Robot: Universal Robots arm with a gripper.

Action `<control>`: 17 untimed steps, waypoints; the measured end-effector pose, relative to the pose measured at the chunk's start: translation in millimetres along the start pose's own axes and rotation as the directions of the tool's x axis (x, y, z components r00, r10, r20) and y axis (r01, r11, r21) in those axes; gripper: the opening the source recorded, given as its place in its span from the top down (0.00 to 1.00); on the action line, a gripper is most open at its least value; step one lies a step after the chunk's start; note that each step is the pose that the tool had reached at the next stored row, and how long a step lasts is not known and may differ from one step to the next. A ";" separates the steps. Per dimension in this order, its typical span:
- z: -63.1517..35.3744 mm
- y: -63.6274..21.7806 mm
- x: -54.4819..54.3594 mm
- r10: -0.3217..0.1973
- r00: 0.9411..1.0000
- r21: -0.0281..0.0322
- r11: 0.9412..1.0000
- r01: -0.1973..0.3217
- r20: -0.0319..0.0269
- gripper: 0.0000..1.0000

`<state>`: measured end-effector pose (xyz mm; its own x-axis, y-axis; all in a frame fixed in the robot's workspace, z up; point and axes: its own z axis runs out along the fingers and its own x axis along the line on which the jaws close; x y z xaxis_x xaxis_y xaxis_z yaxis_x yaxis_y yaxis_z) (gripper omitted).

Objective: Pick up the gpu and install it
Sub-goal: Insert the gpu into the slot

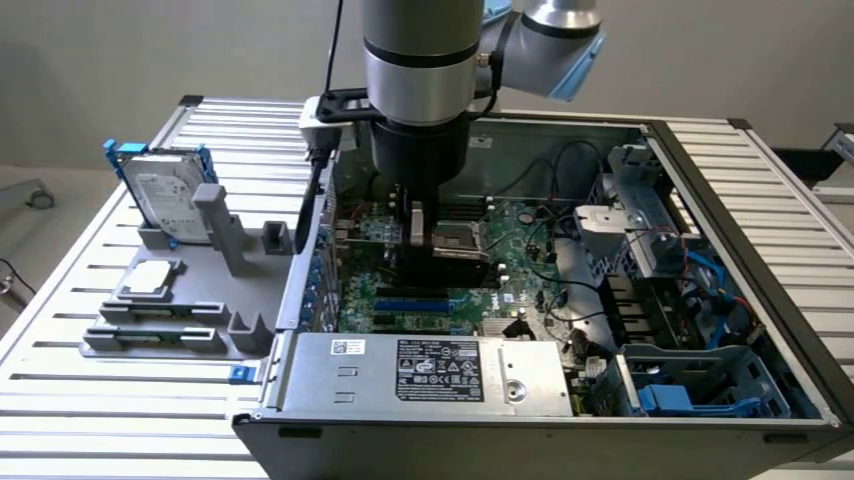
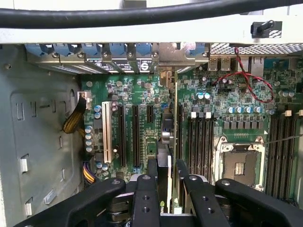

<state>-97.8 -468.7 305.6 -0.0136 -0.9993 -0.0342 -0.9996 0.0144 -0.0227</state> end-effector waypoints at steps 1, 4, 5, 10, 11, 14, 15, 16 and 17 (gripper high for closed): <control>1.0 0.2 0.3 0.000 1.000 0.000 1.000 0.000 0.000 0.74; 3.6 0.9 1.6 0.000 1.000 0.001 1.000 0.000 0.000 0.74; 4.5 1.1 2.0 0.000 1.000 0.002 1.000 0.000 0.000 0.74; 9.3 1.8 3.3 0.000 1.000 0.008 1.000 0.000 0.000 0.74; 10.4 2.1 3.4 0.000 1.000 0.010 1.000 0.000 0.000 0.74; 14.5 3.8 3.6 -0.001 1.000 0.013 1.000 0.001 0.000 0.74; 15.9 4.4 3.6 -0.001 1.000 0.014 1.000 0.001 0.000 0.74; 17.3 4.8 3.7 -0.001 1.000 0.015 1.000 0.001 0.000 0.74; 18.8 5.3 3.7 -0.001 1.000 0.015 1.000 0.001 0.000 0.74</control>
<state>-102.8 -471.7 286.6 -0.0128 -0.9993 -0.0344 -0.9992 0.0141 -0.0379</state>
